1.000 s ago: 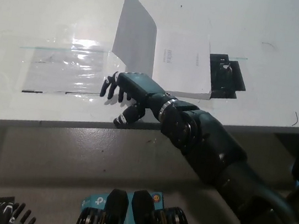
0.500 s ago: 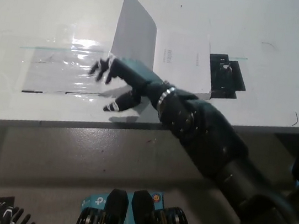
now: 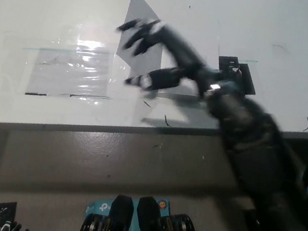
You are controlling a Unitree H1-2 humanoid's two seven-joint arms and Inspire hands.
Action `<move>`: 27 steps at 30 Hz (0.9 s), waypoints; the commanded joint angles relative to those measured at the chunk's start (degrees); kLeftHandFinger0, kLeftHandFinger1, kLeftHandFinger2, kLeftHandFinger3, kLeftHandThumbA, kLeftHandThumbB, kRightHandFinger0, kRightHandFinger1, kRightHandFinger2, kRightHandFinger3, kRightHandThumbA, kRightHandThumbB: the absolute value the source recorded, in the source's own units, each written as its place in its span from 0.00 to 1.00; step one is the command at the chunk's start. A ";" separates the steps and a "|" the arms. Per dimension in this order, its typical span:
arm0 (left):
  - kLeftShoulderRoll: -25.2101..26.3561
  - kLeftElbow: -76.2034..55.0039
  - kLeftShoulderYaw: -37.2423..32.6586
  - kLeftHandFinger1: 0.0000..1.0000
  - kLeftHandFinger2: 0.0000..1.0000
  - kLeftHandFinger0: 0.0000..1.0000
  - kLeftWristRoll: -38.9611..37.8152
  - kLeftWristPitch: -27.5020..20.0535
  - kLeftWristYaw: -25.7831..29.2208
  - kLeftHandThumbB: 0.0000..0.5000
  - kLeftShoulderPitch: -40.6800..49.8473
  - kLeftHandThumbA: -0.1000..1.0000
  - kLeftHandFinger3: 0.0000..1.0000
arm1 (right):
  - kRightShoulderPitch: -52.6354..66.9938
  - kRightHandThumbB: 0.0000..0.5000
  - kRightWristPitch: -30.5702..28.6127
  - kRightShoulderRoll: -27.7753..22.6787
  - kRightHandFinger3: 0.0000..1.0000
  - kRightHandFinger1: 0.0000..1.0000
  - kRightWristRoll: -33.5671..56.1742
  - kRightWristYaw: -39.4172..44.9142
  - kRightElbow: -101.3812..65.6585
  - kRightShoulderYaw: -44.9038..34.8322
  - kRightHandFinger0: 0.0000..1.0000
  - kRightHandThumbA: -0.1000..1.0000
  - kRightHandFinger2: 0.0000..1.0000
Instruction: The robot uses its right hand to slide under the cover of the book kept in the middle of the desk and open it
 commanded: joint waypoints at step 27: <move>-0.59 -0.30 0.81 0.90 0.92 1.00 -0.66 -1.51 -0.98 0.16 1.17 1.00 1.00 | 25.72 0.24 24.43 11.86 0.88 0.54 41.61 -10.88 -27.01 -43.72 0.62 1.00 0.59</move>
